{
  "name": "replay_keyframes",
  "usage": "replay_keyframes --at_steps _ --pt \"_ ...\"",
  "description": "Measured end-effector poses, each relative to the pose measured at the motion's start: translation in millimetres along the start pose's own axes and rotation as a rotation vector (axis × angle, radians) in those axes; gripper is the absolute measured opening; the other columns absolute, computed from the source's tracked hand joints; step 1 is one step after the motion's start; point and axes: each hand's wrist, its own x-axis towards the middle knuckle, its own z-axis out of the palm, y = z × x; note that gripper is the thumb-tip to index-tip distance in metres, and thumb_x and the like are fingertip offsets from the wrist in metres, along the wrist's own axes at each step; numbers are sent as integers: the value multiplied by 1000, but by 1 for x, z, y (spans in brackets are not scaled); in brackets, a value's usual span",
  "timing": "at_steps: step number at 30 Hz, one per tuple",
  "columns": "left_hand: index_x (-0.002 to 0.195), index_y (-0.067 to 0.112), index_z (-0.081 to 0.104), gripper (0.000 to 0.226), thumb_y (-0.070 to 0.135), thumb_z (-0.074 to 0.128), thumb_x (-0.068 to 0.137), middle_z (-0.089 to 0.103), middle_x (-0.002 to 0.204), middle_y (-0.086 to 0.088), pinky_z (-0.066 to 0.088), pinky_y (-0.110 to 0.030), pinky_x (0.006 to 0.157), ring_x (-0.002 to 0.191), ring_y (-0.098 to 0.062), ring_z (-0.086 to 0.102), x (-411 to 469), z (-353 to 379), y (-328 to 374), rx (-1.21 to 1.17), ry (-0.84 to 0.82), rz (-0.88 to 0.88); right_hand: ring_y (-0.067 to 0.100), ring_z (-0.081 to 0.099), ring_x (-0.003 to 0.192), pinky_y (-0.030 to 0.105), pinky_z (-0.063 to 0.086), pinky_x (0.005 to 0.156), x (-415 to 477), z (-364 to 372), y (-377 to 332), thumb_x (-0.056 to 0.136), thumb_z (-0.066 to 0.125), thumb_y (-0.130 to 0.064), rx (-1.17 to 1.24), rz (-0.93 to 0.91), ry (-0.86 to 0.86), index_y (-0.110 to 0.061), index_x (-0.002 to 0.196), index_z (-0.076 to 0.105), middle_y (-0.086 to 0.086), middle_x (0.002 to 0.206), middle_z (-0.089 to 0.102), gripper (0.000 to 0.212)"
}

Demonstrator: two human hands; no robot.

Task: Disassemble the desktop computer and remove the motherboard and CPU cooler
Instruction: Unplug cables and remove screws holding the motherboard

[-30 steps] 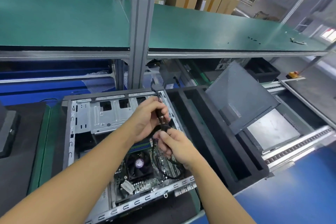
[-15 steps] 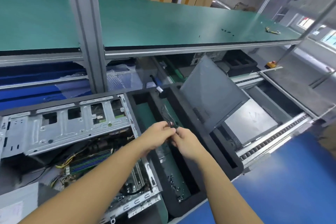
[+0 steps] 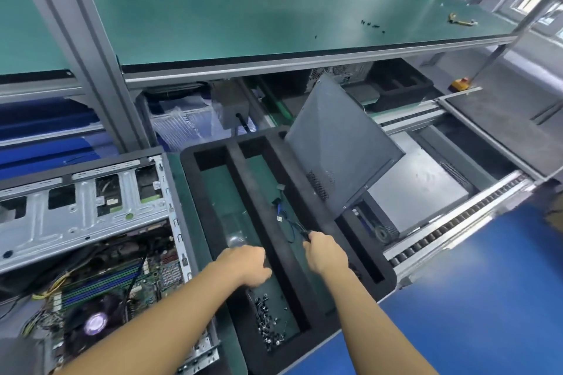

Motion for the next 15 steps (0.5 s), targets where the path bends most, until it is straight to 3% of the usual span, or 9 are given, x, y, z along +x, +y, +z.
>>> replay_keyframes --at_steps 3,5,8,9,11,13,15 --pt "133 19 50 47 46 42 97 59 132 -3 41 -39 100 121 -26 53 5 3 1 -13 1 1 35 62 104 38 49 81 19 -3 -6 103 44 -37 24 -12 39 -11 109 56 13 116 65 29" --pt "134 21 51 46 47 42 97 58 133 -1 39 -39 101 124 -25 52 5 4 0 -24 48 11 34 55 119 40 46 95 32 -3 -11 102 45 -45 -27 -39 -6 -6 127 51 17 131 57 47" --pt "137 23 50 45 44 43 98 58 132 0 39 -38 101 124 -23 52 0 -1 -6 -60 174 49 33 24 146 41 20 119 42 4 -19 99 41 -57 -173 -27 -62 4 153 14 23 159 21 86" --pt "137 22 51 44 42 43 98 57 132 0 39 -38 101 123 -23 53 -3 -4 -8 -53 225 75 33 20 147 42 16 120 42 6 -20 99 41 -55 -161 -6 -44 3 154 11 22 161 16 85" --pt "133 23 55 40 38 44 98 58 130 1 40 -39 101 119 -23 55 -10 -13 -11 -13 355 110 33 31 142 41 23 117 38 11 -29 100 44 -40 -114 -33 26 -1 149 27 20 156 30 65" --pt "123 25 62 32 32 44 98 63 122 4 41 -39 98 111 -21 58 -18 -21 -12 30 509 133 33 50 123 40 39 103 29 14 -42 99 43 -27 -24 -96 121 -10 131 49 13 136 54 37" --pt "112 27 66 30 28 40 98 67 112 7 42 -38 93 103 -20 58 -28 -28 -13 51 648 135 30 60 104 40 47 90 15 12 -63 100 40 -26 174 -150 145 -19 111 58 6 114 65 22"
